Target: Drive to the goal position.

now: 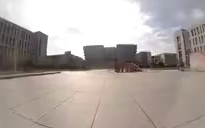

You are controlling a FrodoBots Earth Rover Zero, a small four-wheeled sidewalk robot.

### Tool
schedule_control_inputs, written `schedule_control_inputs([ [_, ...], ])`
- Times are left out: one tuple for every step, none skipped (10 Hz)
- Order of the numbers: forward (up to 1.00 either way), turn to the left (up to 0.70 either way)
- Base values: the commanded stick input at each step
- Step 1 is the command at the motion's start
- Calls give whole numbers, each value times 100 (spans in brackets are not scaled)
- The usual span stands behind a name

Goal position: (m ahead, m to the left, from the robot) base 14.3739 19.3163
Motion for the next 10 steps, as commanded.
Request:
schedule_control_inputs([
  [100,0],
  [100,0],
  [100,0],
  [100,0],
  [100,0],
  [100,0],
  [100,0],
  [100,0],
  [100,0],
  [100,9],
])
